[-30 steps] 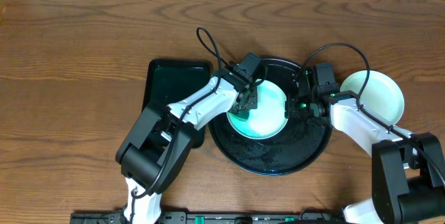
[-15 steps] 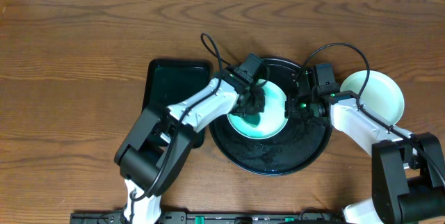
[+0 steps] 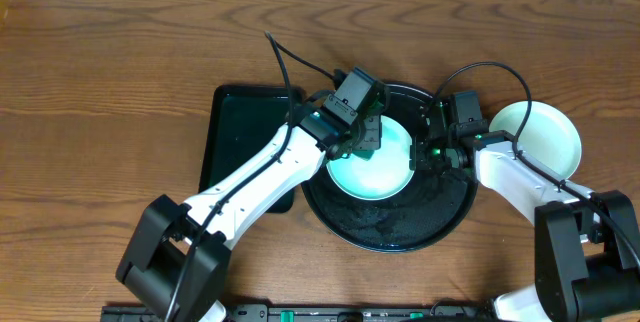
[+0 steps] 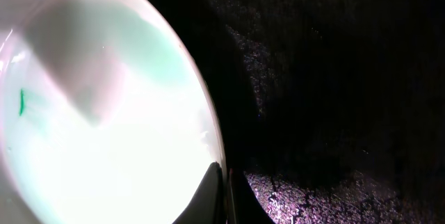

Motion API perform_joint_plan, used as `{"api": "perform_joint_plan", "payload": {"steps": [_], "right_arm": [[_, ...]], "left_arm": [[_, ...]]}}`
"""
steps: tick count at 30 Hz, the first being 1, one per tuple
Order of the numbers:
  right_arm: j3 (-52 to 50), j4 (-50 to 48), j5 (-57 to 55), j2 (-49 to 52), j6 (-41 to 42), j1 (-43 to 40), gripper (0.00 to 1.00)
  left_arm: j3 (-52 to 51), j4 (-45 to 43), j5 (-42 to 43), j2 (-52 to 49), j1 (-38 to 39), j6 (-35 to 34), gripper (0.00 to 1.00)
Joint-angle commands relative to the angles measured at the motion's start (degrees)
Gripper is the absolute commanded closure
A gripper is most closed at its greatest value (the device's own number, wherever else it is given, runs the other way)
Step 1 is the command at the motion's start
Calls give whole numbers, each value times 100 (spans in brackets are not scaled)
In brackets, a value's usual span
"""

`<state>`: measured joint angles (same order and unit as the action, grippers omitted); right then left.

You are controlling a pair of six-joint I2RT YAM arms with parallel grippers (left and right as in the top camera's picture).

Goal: Clean dirty plates on tray and stack at the side
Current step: 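Scrub the plate's left area with the sponge while right gripper holds rim, then rub the sponge across the plate center with the left gripper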

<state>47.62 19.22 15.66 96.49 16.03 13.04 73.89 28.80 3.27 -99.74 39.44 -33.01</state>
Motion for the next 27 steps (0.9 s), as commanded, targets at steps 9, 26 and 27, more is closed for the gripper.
{"api": "perform_joint_plan", "payload": {"steps": [9, 26, 27], "right_arm": [[-59, -4, -37, 28, -39, 57, 99], [-59, -9, -39, 28, -42, 57, 99], [-59, -9, -37, 28, -42, 57, 99]], "left_arm": [[-155, 59, -546, -555, -20, 37, 92], [-155, -409, -304, -1906, -13, 490, 92], [-155, -411, -199, -1958, -13, 487, 92]]}}
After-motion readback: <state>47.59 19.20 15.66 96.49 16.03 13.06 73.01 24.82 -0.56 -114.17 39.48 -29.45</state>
